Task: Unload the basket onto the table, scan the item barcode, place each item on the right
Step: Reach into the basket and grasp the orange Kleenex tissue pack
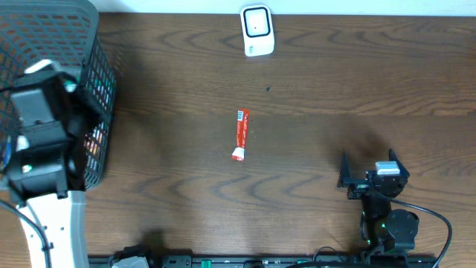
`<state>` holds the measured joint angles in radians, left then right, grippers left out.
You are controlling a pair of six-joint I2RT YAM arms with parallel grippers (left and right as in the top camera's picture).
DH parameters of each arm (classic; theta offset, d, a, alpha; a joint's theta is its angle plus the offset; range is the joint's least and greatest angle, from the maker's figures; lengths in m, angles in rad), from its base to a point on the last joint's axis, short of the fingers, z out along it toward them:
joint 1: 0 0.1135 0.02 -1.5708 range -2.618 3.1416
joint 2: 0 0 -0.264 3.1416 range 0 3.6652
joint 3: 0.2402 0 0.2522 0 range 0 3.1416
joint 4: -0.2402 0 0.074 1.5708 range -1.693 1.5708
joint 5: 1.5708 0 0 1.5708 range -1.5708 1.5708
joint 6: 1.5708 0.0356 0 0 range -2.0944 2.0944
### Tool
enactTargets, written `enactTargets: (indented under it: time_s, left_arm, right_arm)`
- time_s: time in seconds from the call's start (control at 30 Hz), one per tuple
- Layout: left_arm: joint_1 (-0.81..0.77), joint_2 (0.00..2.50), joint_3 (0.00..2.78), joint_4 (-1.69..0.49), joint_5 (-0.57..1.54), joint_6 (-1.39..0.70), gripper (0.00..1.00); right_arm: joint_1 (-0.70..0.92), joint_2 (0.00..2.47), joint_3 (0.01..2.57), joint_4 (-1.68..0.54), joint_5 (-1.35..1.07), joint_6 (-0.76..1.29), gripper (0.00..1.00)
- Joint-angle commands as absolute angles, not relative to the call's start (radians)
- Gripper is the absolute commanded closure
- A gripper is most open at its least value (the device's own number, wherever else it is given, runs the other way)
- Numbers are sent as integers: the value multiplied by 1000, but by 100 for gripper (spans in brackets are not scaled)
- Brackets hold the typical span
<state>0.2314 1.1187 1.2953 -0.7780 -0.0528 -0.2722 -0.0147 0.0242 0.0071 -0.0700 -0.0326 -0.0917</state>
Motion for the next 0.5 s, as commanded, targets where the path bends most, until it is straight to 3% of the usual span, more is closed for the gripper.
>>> enactTargets:
  time_s: [0.0,0.23,0.47]
  left_arm:
    - [308,1098,1357,-760,-64,-268,51]
    - [447,1125,1384,-739,-65,-267,43]
    - [526,1270,1384,-771,-64,-262,23]
  right_arm:
    - [-27,25,6,-74,-30,-102,1]
    - [-27,25,6,-74,-30,-102,1]
    - [-27,25,6,-74,-30,-102,1]
